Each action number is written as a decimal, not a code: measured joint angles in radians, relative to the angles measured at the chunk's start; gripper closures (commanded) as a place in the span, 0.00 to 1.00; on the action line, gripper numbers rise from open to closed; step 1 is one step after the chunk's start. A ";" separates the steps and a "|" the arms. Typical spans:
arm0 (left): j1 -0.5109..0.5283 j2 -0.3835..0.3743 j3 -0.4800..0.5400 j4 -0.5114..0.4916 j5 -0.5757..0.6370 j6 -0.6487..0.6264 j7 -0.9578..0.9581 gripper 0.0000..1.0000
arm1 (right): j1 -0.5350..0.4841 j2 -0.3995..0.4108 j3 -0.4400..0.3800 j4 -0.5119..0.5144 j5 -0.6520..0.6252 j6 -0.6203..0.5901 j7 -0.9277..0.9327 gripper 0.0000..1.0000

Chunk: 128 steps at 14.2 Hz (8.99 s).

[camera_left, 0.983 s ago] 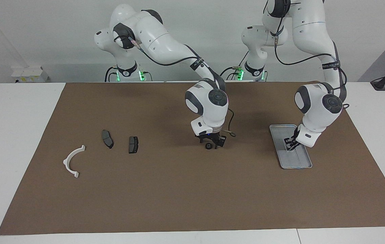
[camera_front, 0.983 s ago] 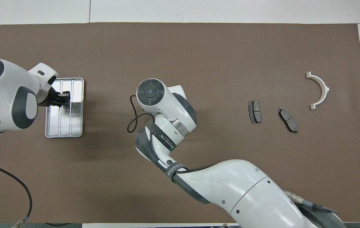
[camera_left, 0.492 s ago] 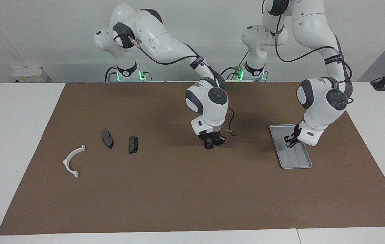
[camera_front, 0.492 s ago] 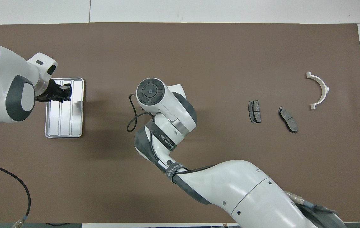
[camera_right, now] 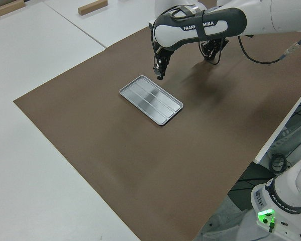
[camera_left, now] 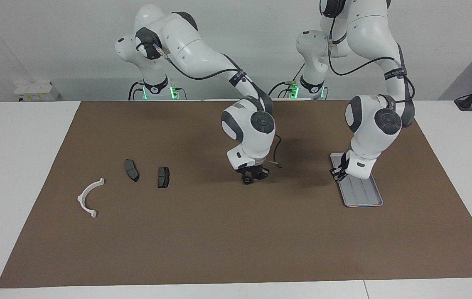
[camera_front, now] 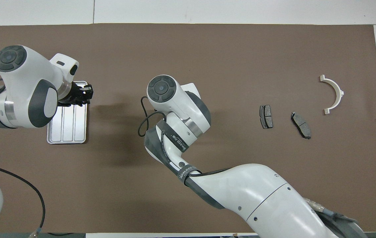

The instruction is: Place bearing gear from tray to pile

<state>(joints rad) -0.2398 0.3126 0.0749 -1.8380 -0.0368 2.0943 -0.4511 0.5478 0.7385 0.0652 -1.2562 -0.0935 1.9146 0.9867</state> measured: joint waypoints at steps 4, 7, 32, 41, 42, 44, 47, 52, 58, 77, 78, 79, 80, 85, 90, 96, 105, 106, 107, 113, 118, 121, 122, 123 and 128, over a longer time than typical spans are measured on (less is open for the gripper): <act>-0.106 0.000 -0.004 0.003 -0.001 0.020 -0.178 1.00 | -0.190 -0.121 0.002 0.076 0.000 -0.200 -0.410 1.00; -0.275 0.005 -0.006 0.003 -0.001 0.057 -0.389 1.00 | -0.326 -0.208 0.003 0.076 0.000 -0.272 -0.739 1.00; -0.462 0.154 0.057 0.138 0.033 0.046 -0.637 0.00 | -0.574 -0.109 0.010 -0.299 0.001 0.344 -1.132 0.01; 0.005 -0.196 0.087 0.139 0.045 -0.353 0.006 0.00 | -0.322 -0.215 0.028 -0.192 0.004 0.017 -0.565 0.00; 0.024 -0.216 0.087 0.139 0.045 -0.382 0.039 0.00 | -0.268 -0.224 0.032 -0.184 0.009 0.006 -0.441 0.00; 0.043 -0.264 0.086 0.134 0.045 -0.446 0.099 0.00 | -0.176 -0.226 0.040 -0.181 0.033 0.006 -0.215 0.00; 0.089 -0.340 0.084 0.089 0.045 -0.483 0.177 0.00 | -0.068 -0.207 0.043 -0.182 0.041 0.021 -0.009 0.00; 0.134 -0.365 0.075 0.036 0.045 -0.447 0.257 0.00 | 0.025 -0.124 0.042 -0.182 0.041 0.133 0.153 0.00; 0.150 -0.362 0.043 0.022 0.045 -0.402 0.258 0.00 | 0.024 -0.086 0.037 -0.184 0.041 0.204 0.165 0.01; 0.209 -0.315 -0.015 0.068 0.011 -0.401 0.260 0.00 | 0.019 -0.057 0.028 -0.187 0.011 0.217 0.164 1.00; 0.209 -0.315 -0.015 0.068 0.011 -0.401 0.260 0.00 | 0.004 -0.058 0.024 -0.166 -0.007 0.153 0.140 1.00; 0.209 -0.315 -0.016 0.068 0.011 -0.402 0.260 0.00 | -0.024 -0.061 0.021 -0.120 -0.010 0.070 0.070 1.00; 0.209 -0.315 -0.016 0.068 0.011 -0.402 0.260 0.00 | -0.066 -0.072 0.019 -0.053 -0.010 -0.033 -0.040 1.00; 0.210 -0.317 -0.016 0.080 0.011 -0.401 0.260 0.00 | -0.376 -0.222 0.013 0.042 -0.012 -0.261 -0.779 1.00; 0.209 -0.320 -0.041 0.201 0.028 -0.522 0.276 0.00 | -0.620 -0.203 0.015 -0.148 -0.011 0.032 -1.158 1.00; 0.209 -0.323 -0.060 0.220 0.029 -0.530 0.277 0.00 | -0.659 -0.123 0.016 -0.272 -0.011 0.277 -1.196 1.00; 0.207 -0.323 -0.078 0.216 0.029 -0.517 0.278 0.00 | -0.669 -0.107 0.017 -0.293 -0.011 0.349 -1.221 0.94; 0.207 -0.323 -0.078 0.216 0.029 -0.517 0.278 0.00 | -0.670 -0.106 0.017 -0.293 -0.011 0.349 -1.221 0.01; 0.207 -0.323 -0.078 0.216 0.029 -0.517 0.278 0.00 | -0.670 -0.106 0.017 -0.293 -0.011 0.349 -1.221 0.00; 0.207 -0.323 -0.077 0.216 0.029 -0.517 0.278 0.00 | -0.647 -0.140 0.025 -0.285 -0.011 0.310 -1.221 0.00; 0.207 -0.323 -0.077 0.216 0.029 -0.517 0.278 0.00 | -0.606 -0.313 0.029 -0.277 -0.011 0.113 -1.221 0.00; 0.207 -0.323 -0.077 0.216 0.029 -0.517 0.278 0.00 | -0.591 -0.386 0.031 -0.278 -0.011 0.071 -1.221 0.00; 0.207 -0.323 -0.077 0.216 0.029 -0.517 0.278 0.00 | -0.590 -0.400 0.032 -0.278 -0.011 0.065 -1.221 0.00; 0.207 -0.323 -0.077 0.216 0.029 -0.517 0.278 0.00 | -0.590 -0.411 0.032 -0.278 -0.011 0.056 -1.221 0.00; 0.207 -0.323 -0.077 0.216 0.029 -0.517 0.278 0.00 | -0.590 -0.477 0.040 -0.277 -0.011 -0.011 -1.221 0.00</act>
<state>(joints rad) -0.0325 -0.0104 -0.0026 -1.6223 -0.0082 1.5776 -0.1727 -0.0423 0.2615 0.1048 -1.5331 -0.1046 1.9034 -0.2339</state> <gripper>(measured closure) 0.000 0.000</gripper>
